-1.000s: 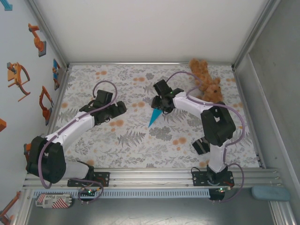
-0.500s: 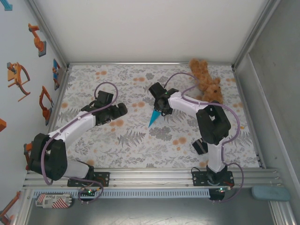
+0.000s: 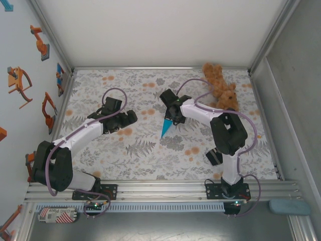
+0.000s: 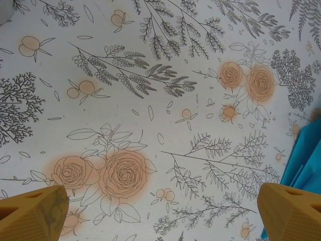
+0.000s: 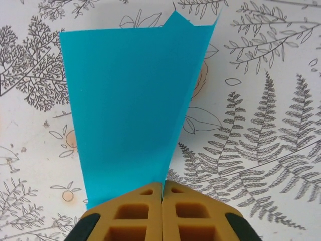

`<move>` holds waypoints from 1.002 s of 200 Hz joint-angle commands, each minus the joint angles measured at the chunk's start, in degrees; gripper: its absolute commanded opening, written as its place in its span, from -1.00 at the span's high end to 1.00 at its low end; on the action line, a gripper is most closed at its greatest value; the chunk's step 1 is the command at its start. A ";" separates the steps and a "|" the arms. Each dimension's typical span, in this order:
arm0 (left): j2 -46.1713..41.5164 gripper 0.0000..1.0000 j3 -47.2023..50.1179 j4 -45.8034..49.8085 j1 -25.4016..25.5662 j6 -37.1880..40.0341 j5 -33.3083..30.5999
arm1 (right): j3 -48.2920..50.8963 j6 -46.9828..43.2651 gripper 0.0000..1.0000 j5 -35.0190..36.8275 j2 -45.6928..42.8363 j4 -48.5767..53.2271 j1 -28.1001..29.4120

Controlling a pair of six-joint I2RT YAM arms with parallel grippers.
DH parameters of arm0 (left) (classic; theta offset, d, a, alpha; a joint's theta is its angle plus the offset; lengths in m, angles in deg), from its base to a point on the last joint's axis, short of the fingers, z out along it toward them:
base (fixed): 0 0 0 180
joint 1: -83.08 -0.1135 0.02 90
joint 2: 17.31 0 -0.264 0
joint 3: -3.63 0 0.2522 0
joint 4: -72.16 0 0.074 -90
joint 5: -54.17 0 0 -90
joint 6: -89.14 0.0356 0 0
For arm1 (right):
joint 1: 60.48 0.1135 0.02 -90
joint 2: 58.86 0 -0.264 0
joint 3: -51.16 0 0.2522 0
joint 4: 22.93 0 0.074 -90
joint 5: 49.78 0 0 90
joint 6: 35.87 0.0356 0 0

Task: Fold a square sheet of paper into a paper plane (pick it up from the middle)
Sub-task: Turn over a paper plane at the center of the table.

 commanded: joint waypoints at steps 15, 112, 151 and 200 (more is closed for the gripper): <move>-1.94 -0.93 -0.29 -0.61 -1.50 -0.95 -0.06 | -0.39 -7.09 0.97 -1.23 -5.72 -5.20 -0.05; -6.79 -0.92 6.14 -5.61 -6.54 -7.01 3.48 | 2.02 -14.90 1.00 -37.55 -3.37 -32.17 -0.23; -6.86 -0.94 7.11 -6.77 -6.45 -7.91 4.03 | 3.94 -12.76 1.00 -43.27 1.01 -36.47 -1.43; -4.43 -0.87 8.65 -12.33 -5.85 -9.32 8.96 | 8.32 -10.74 1.00 -46.43 3.05 -41.87 -3.47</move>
